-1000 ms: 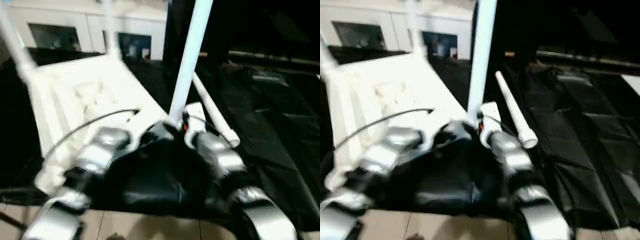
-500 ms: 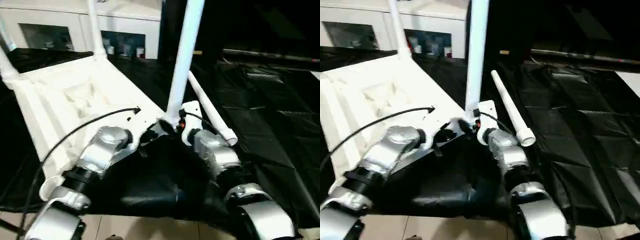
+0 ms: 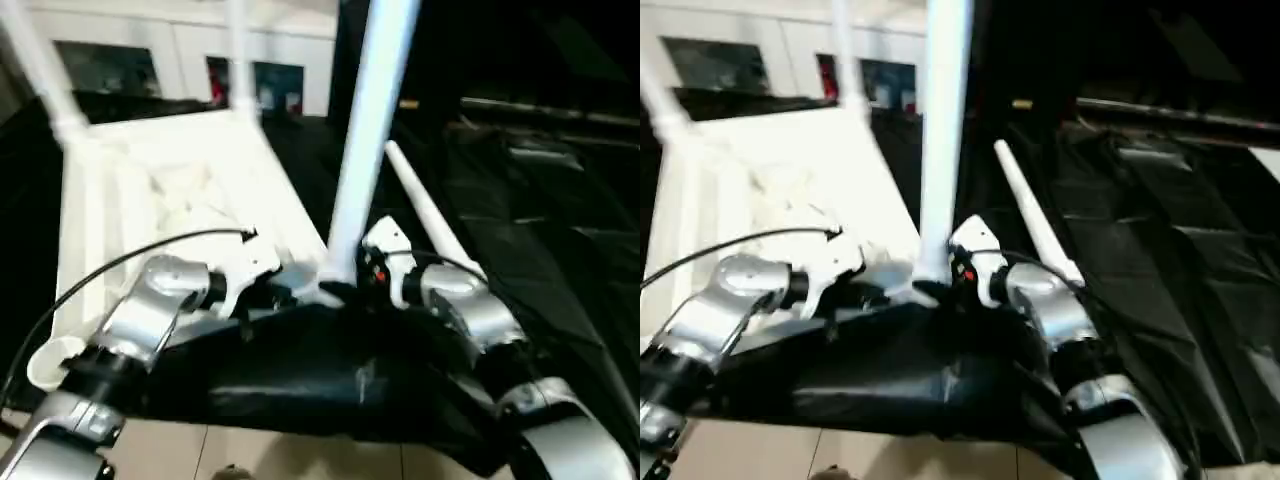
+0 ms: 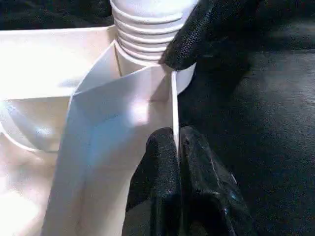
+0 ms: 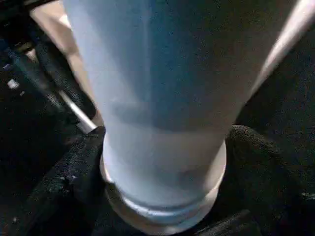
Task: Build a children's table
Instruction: Rotate leg to tighten
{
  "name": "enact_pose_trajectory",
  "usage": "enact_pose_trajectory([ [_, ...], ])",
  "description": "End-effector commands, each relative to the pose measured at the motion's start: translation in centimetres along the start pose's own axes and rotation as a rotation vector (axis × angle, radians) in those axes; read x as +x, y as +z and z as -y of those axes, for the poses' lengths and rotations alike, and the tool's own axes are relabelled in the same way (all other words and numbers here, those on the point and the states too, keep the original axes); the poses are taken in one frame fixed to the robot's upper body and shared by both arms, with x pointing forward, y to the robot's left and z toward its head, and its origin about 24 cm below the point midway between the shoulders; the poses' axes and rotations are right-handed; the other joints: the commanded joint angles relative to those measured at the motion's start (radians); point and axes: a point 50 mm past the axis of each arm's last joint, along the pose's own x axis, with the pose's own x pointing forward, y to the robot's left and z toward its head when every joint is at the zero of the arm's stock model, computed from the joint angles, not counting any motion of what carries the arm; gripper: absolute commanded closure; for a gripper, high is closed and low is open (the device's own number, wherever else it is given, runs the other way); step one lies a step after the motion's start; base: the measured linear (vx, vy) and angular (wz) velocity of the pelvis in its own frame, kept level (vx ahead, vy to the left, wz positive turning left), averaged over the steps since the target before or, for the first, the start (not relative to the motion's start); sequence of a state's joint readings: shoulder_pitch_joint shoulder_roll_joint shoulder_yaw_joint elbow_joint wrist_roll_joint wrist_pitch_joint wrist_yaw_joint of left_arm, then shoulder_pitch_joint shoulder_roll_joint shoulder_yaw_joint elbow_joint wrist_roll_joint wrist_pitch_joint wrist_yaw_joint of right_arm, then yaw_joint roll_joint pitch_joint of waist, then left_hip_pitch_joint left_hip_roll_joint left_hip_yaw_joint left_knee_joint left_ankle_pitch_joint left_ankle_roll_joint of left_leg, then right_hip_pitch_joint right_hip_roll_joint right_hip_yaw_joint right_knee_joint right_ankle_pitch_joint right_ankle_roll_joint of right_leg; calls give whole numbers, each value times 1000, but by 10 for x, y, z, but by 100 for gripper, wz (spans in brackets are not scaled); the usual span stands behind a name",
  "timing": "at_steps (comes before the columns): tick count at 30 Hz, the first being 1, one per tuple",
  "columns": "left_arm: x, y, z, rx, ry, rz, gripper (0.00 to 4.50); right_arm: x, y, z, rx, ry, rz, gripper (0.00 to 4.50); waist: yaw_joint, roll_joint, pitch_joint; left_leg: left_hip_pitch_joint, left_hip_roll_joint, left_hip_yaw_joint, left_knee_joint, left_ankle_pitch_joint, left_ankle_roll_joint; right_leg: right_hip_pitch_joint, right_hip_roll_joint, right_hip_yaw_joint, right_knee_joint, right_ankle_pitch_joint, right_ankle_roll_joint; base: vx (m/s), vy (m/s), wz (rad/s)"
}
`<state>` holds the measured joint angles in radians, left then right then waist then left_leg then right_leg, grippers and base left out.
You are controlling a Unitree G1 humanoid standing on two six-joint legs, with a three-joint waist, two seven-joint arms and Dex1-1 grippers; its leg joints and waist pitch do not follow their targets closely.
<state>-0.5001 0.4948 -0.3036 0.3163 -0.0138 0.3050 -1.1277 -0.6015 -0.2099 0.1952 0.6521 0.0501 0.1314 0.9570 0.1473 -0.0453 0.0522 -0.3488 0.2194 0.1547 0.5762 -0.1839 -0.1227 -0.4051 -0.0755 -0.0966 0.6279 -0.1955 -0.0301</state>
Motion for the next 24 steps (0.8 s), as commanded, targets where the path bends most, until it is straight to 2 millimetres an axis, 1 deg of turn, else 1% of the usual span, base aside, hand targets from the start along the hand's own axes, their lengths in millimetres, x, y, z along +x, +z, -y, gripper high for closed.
enact_pose_trajectory([
  [1, 6, 9, 11, 44, -105, 34, 450, -7, 3, 1, -16, 32, 0, 70, -6, 17, -66, 2, 14, 12, -62, -134, 27, 63, -64, 60, -61, -41, -208, 0, 0, 0],
  [2, 5, 9, 11, 44, -105, 33, 450, -7, 3, 0, -19, 36, -3, 70, -7, 16, -66, -1, 14, 10, -63, -130, 26, 65, -65, 60, -60, -41, -207, 0, 0, 0],
  [4, 4, 7, 11, 41, -108, 30, 450, -6, 3, -1, -23, 46, -2, 70, -7, 15, -65, 0, 14, 11, -64, -143, 23, 64, -67, 59, -64, -73, -203, 0, 0, 0],
  [5, 4, 7, 11, 40, -108, 30, 450, -6, 3, -1, -22, 49, -1, 96, -7, 15, -64, 0, 13, 11, -64, -151, 20, 64, -68, 60, -66, -97, -197, 0, 0, 0],
  [6, 4, 7, 11, 38, -109, 29, 450, -5, 3, -2, -17, 58, 2, 103, -7, 11, -63, -1, 14, 10, -66, -155, 18, 64, -68, 60, -68, -120, -190, 0, 0, 0],
  [7, 4, 7, 12, 38, -109, 29, 450, -5, 3, -3, -16, 62, 3, 103, -7, 12, -63, -1, 14, 10, -66, -158, 17, 64, -69, 60, -69, -130, -187, 0, 0, 0],
  [8, 4, 7, 11, 37, -108, 28, 450, -5, 3, -3, -16, 64, 2, 108, -7, 13, -64, 0, 14, 10, -65, -157, 18, 63, -69, 60, -69, -132, -184, 0, 0, 0],
  [9, 4, 7, 12, 36, -107, 29, 450, -5, 2, -4, -15, 67, 1, 122, -7, 11, -65, -1, 15, 10, -65, -147, 18, 63, -68, 60, -67, -119, -185, 0, 0, 0],
  [11, 4, 7, 12, 35, -107, 28, 450, -5, 1, -5, -14, 70, 0, 145, -8, 11, -66, -1, 14, 10, -64, -135, 20, 64, -66, 60, -65, -100, -188, 0, 0, 0],
  [15, 4, 6, 12, 33, -106, 28, 450, -5, 1, -6, -9, 75, 0, 168, -7, 14, -66, -1, 13, 10, -63, -127, 22, 63, -66, 59, -64, -88, -190, 0, 0, 0],
  [16, 4, 6, 12, 33, -105, 28, 450, -5, 0, -6, -7, 74, 1, 170, -8, 12, -66, -1, 13, 10, -63, -128, 21, 64, -66, 59, -64, -87, -190, 0, 0, 0],
  [17, 4, 6, 12, 33, -104, 27, 450, -5, 0, -6, -3, 71, 3, 172, -8, 13, -66, 0, 13, 10, -63, -130, 21, 64, -66, 59, -64, -88, -191, 0, 0, 0],
  [19, 6, 5, 10, 27, -79, 19, 450, -3, -2, -3, 23, 19, 12, 173, -8, 13, -66, -1, 13, 10, -62, -130, 19, 64, -66, 60, -64, -88, -190, 0, 0, 0],
  [20, 9, 5, 6, 16, -26, 8, 450, 0, -5, 1, 49, -74, 17, 175, -9, 13, -66, -2, 13, 10, -63, -128, 15, 64, -66, 60, -63, -87, -192, 0, 0, 0],
  [21, 12, 5, 3, 10, 9, 4, 450, 2, -7, 3, 69, -114, 19, 175, -11, 14, -64, -2, 13, 10, -64, -130, 10, 62, -67, 60, -65, -94, -191, 0, 0, 0],
  [22, 16, 6, -2, -8, 79, -2, 450, 5, -10, 6, 111, -183, 24, 175, -13, 13, -63, -1, 12, 10, -65, -148, 2, 63, -67, 60, -69, -128, -183, 0, 0, 0],
  [23, 21, 7, -7, -24, 133, -5, 450, 7, -12, 7, 154, -232, 29, 175, -13, 10, -62, 3, 12, 10, -67, -167, -6, 60, -68, 60, -74, -171, -174, 0, 0, 0],
  [24, 24, 8, -9, -34, 167, -7, 450, 9, -14, 8, 183, -262, 31, 176, -12, 12, -61, 2, 11, 9, -66, -177, -13, 61, -70, 60, -78, -211, -163, 0, 0, 0],
])
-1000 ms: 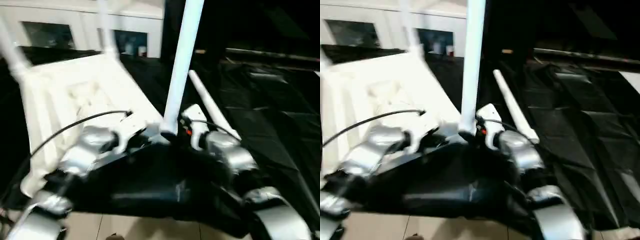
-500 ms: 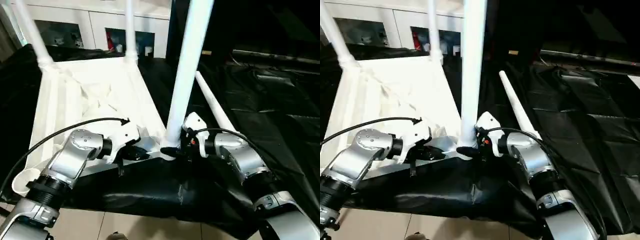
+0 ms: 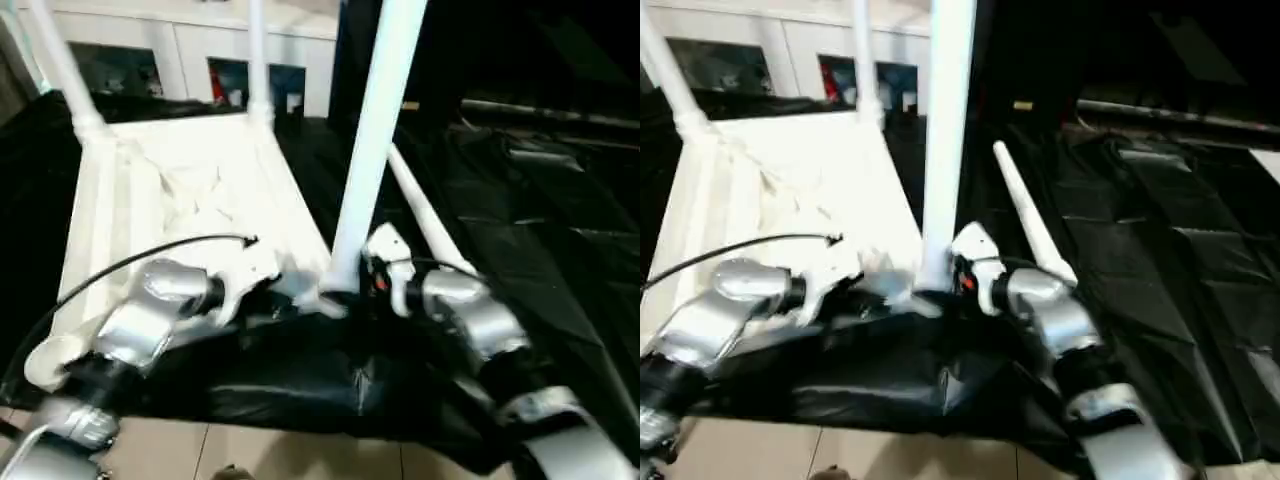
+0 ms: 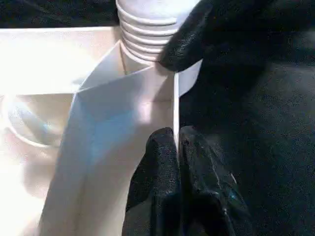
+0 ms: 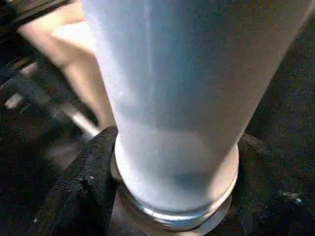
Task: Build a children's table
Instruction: Rotate leg to tighten
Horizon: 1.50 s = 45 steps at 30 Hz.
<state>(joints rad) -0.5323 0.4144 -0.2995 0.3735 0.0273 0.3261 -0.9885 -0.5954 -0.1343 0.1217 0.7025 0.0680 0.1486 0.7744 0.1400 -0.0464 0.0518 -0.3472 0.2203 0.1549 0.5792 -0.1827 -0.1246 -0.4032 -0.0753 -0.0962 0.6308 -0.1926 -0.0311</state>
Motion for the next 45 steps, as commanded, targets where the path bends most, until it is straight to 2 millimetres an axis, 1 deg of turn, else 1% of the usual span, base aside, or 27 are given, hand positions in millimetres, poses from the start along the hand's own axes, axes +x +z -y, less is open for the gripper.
enact_pose_trajectory([
  [1, 13, 6, -5, -29, 106, -11, 450, 4, -8, 6, 91, -139, -17, 176, -5, 14, -60, 1, 11, 8, -71, -187, -13, 58, -71, 59, -83, -235, -155, 0, 0, 0],
  [2, 17, 8, -7, -46, 141, -10, 450, 6, -9, 5, 116, -171, -13, 176, -4, 13, -61, 2, 10, 9, -70, -190, -17, 56, -71, 60, -86, -250, -145, 0, 0, 0],
  [3, 20, 9, -8, -62, 163, -7, 450, 9, -9, 5, 135, -198, -10, 176, -6, 17, -62, 2, 12, 7, -71, -191, -20, 55, -72, 61, -84, -251, -144, 0, 0, 0],
  [4, 26, 13, -7, -80, 181, -3, 450, 14, -9, 3, 162, -244, -8, 176, -5, 15, -62, 0, 10, 7, -71, -189, -20, 58, -71, 59, -86, -251, -139, 0, 0, 0],
  [5, 31, 16, -6, -92, 196, -1, 450, 19, -9, 1, 180, -277, -8, 176, -4, 19, -64, 1, 10, 7, -69, -183, -22, 55, -71, 60, -84, -237, -141, 0, 0, 0],
  [7, 43, 23, -3, -100, 217, -2, 450, 31, -6, -6, 198, -337, -4, 176, -7, 18, -65, -1, 10, 8, -70, -172, -24, 56, -70, 60, -83, -208, -142, 0, 0, 0],
  [8, 49, 27, 0, -99, 222, -1, 450, 37, -3, -12, 212, -339, 6, 176, -8, 21, -66, -1, 8, 7, -69, -175, -28, 56, -69, 59, -81, -205, -142, 0, 0, 0],
  [11, 57, 31, 5, -95, 218, 0, 450, 47, 3, -21, 224, -322, 31, 176, -6, 20, -68, -3, 8, 7, -68, -167, -19, 58, -69, 59, -79, -166, -138, 0, 0, 0],
  [12, 60, 33, 7, -94, 208, 4, 450, 50, 6, -25, 228, -297, 46, 120, -7, 21, -68, -3, 8, 7, -68, -163, -16, 58, -67, 58, -77, -144, -142, 0, 0, 0],
  [15, 61, 34, 11, -92, 184, 9, 450, 54, 10, -31, 215, -244, 59, 106, -8, 19, -67, -3, 9, 8, -68, -168, -8, 59, -67, 58, -77, -133, -150, 0, 0, 0],
  [17, 59, 31, 9, -91, 182, 8, 450, 53, 11, -28, 189, -246, 55, 85, -7, 18, -65, -2, 9, 8, -70, -184, -5, 58, -69, 58, -81, -168, -147, 0, 0, 0],
  [18, 57, 30, 8, -91, 182, 8, 450, 52, 11, -27, 180, -247, 55, 61, -8, 18, -64, -2, 9, 8, -71, -189, -5, 58, -70, 59, -83, -182, -143, 0, 0, 0],
  [19, 56, 30, 8, -83, 178, 12, 450, 51, 11, -26, 173, -248, 56, 56, -8, 17, -64, -2, 9, 7, -71, -191, -5, 58, -70, 58, -83, -188, -142, 0, 0, 0],
  [22, 49, 26, 6, -65, 146, 21, 450, 42, 11, -18, 132, -198, 53, 56, -10, 17, -65, -4, 10, 6, -71, -185, -1, 59, -70, 58, -82, -178, -142, 0, 0, 0],
  [23, 43, 22, 6, -54, 106, 26, 450, 33, 11, -13, 87, -140, 52, 56, -11, 17, -66, -6, 10, 6, -70, -176, 4, 61, -70, 58, -79, -159, -149, 0, 0, 0],
  [26, 37, 19, 7, -34, 67, 34, 450, 25, 11, -9, 44, -100, 48, 56, -18, 16, -69, -10, 9, 8, -66, -134, 21, 66, -68, 58, -71, -76, -172, 0, 0, 0],
  [27, 34, 18, 7, -26, 54, 33, 450, 22, 11, -7, 27, -81, 47, 56, -19, 16, -69, -8, 9, 8, -65, -128, 24, 64, -68, 58, -70, -65, -177, 0, 0, 0],
  [28, 31, 16, 7, -19, 42, 31, 450, 18, 11, -6, 11, -62, 46, 56, -21, 16, -69, -10, 8, 8, -65, -120, 30, 67, -67, 58, -68, -52, -185, 0, 0, 0],
  [29, 23, 12, 7, 2, -6, 28, 450, 9, 12, -2, -21, -3, 43, 56, -21, 17, -68, -9, 9, 8, -65, -124, 34, 67, -67, 57, -70, -58, -186, 0, 0, 0],
  [31, 20, 10, 8, 10, -24, 26, 450, 6, 12, -1, -31, 20, 41, 56, -21, 18, -66, -8, 10, 9, -65, -133, 42, 67, -68, 57, -71, -66, -189, 0, 0, 0],
  [34, 5, 0, 9, 27, -101, 1, 450, -9, 14, 2, -83, 117, 17, 56, -22, 18, -64, -5, 11, 9, -67, -154, 39, 64, -67, 57, -74, -104, -193, 0, 0, 0],
  [35, 1, -2, 10, 37, -126, 4, 450, -11, 15, 2, -94, 135, 16, 56, -21, 16, -63, -4, 13, 9, -68, -168, 39, 63, -68, 58, -76, -126, -189, 0, 0, 0],
  [37, -3, -3, 12, 47, -162, 13, 450, -14, 15, 1, -106, 158, 12, 56, -19, 19, -62, -2, 15, 8, -70, -177, 36, 60, -69, 58, -77, -147, -187, 0, 0, 0],
  [38, -7, -4, 14, 48, -191, 26, 450, -15, 15, 1, -120, 177, 6, 56, -18, 14, -62, 0, 15, 10, -70, -178, 33, 59, -68, 59, -77, -149, -188, 0, 0, 0],
  [40, -13, -3, 18, 41, -232, 44, 450, -18, 14, -1, -140, 218, -7, 56, -14, 17, -63, 0, 17, 10, -69, -164, 32, 58, -69, 59, -72, -127, -195, 0, 0, 0],
  [42, -15, -4, 19, 40, -247, 41, 450, -19, 12, -4, -145, 251, -18, 56, -8, 14, -64, -1, 16, 11, -68, -143, 37, 60, -66, 58, -67, -91, -201, 0, 0, 0],
  [45, -16, -5, 20, 43, -250, 35, 450, -20, 10, -5, -149, 275, -39, 56, -3, 11, -63, 0, 15, 13, -68, -145, 36, 59, -67, 59, -70, -105, -200, 0, 0, 0],
])
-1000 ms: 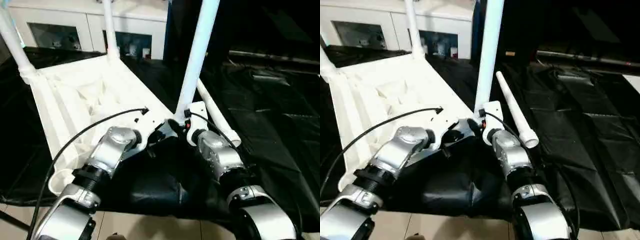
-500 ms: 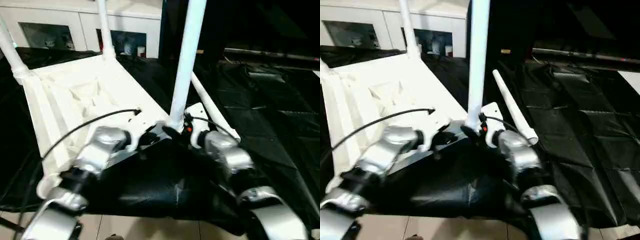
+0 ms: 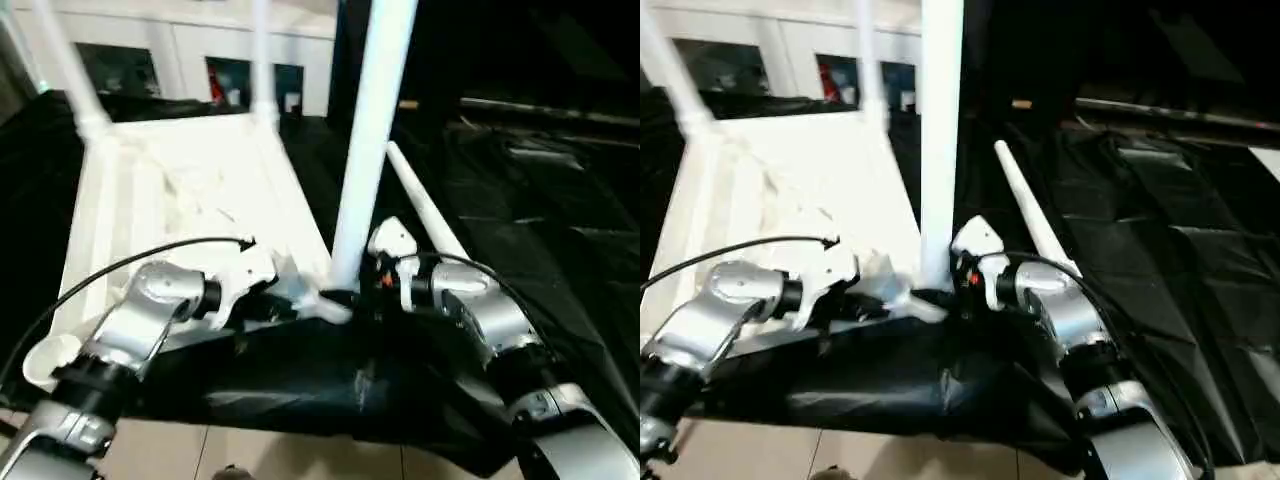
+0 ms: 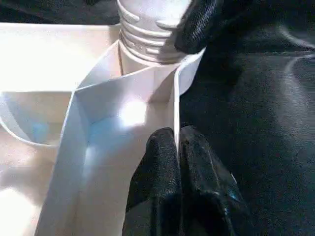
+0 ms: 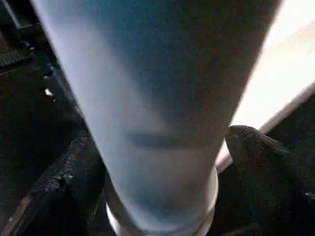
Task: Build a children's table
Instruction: Rotate leg to tighten
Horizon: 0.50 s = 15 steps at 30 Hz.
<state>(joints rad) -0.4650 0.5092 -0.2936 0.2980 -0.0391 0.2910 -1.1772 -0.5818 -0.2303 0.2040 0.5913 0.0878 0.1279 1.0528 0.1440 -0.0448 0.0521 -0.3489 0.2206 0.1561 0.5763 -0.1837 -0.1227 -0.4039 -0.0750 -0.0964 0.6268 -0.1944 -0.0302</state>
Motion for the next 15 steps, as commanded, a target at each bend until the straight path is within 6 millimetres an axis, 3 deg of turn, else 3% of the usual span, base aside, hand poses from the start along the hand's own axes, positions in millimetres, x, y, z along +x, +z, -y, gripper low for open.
enact_pose_trajectory([
  [1, 7, 6, 8, 30, -75, 21, 450, -4, -3, 0, -4, 1, -27, 73, -6, 10, -62, 2, 14, 11, -65, -148, 32, 59, -68, 60, -66, -112, -198, 0, 0, 0],
  [12, 8, 7, 7, 29, -57, 26, 450, -2, -6, -3, 7, 9, -28, 169, -6, 7, -64, -1, 12, 10, -64, -133, 27, 62, -67, 60, -66, -119, -182, 0, 0, 0],
  [15, 9, 7, 4, 25, -21, 21, 450, -1, -9, -3, 15, -10, -33, 174, -6, 8, -65, -1, 13, 11, -63, -130, 26, 61, -67, 59, -65, -111, -184, 0, 0, 0],
])
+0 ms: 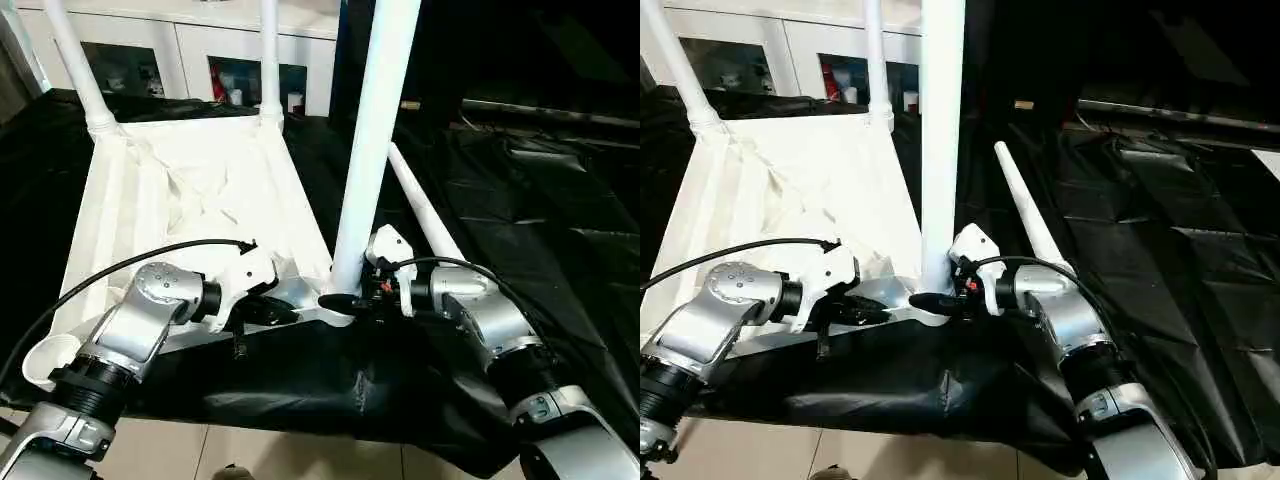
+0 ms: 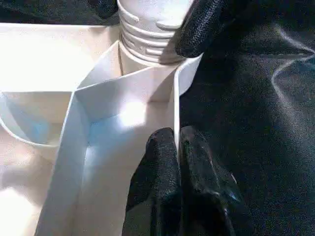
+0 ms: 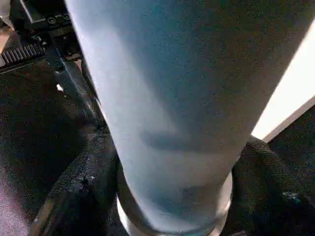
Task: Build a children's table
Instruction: Rotate leg to tighten
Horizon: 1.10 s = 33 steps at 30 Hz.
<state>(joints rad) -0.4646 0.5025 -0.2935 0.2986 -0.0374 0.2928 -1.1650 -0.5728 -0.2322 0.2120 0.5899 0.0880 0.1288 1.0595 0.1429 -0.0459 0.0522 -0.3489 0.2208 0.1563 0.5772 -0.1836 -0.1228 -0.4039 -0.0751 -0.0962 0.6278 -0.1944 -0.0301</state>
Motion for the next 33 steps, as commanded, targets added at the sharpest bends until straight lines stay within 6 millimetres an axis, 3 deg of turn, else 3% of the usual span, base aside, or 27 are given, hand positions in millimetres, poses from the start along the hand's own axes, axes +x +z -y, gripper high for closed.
enact_pose_trajectory([
  [1, 9, 6, 1, 15, 6, 14, 450, 0, -8, 0, 25, -57, -24, 176, -5, 9, -64, -1, 12, 10, -64, -131, 24, 61, -67, 59, -66, -113, -183, 0, 0, 0],
  [7, 28, 12, -19, -78, 261, 5, 450, 18, -20, 10, 209, -333, -7, 178, -11, 7, -59, 4, 10, 9, -70, -198, -8, 56, -71, 60, -86, -287, -136, 0, 0, 0],
  [11, 56, 27, -22, -155, 369, 7, 450, 46, -17, 9, 332, -524, -8, 180, -14, 6, -54, 10, 6, 5, -72, -251, -27, 50, -77, 56, -107, -456, -82, 0, 0, 0],
  [12, 62, 32, -20, -160, 374, 12, 450, 55, -14, 7, 330, -542, -14, 180, -12, 11, -56, 8, 7, 3, -73, -244, -24, 50, -77, 56, -108, -450, -71, 0, 0, 0],
  [14, 70, 39, -19, -162, 378, 17, 450, 66, -8, 2, 308, -540, -17, 180, -13, 9, -57, 8, 8, 4, -73, -235, -22, 48, -73, 57, -104, -403, -71, 0, 0, 0],
  [18, 77, 45, -18, -149, 383, 27, 450, 80, 2, -6, 313, -499, 26, 180, -13, 9, -62, 2, 6, 6, -72, -199, -12, 54, -68, 58, -90, -278, -97, 0, 0, 0],
  [19, 77, 45, -19, -146, 384, 27, 450, 80, 2, -5, 319, -503, 28, 145, -13, 12, -63, 2, 6, 6, -72, -196, -12, 54, -69, 59, -89, -265, -103, 0, 0, 0],
  [21, 75, 44, -20, -140, 385, 23, 450, 77, 3, -2, 345, -513, 40, 124, -14, 11, -61, 3, 7, 6, -73, -204, -10, 54, -68, 59, -88, -252, -114, 0, 0, 0],
  [25, 67, 38, -23, -123, 373, 20, 450, 66, 2, 7, 303, -506, 37, 81, -16, 15, -58, 7, 7, 5, -75, -253, -9, 51, -71, 58, -98, -328, -105, 0, 0, 0],
  [28, 61, 35, -24, -109, 351, 21, 450, 58, 3, 9, 243, -442, 39, 81, -20, 13, -58, 4, 7, 4, -75, -254, -2, 53, -71, 57, -100, -341, -100, 0, 0, 0],
  [33, 46, 25, -23, -81, 282, 12, 450, 37, 0, 6, 101, -259, 19, 81, -24, 12, -65, -4, 9, 5, -70, -182, 16, 63, -68, 58, -86, -212, -132, 0, 0, 0],
])
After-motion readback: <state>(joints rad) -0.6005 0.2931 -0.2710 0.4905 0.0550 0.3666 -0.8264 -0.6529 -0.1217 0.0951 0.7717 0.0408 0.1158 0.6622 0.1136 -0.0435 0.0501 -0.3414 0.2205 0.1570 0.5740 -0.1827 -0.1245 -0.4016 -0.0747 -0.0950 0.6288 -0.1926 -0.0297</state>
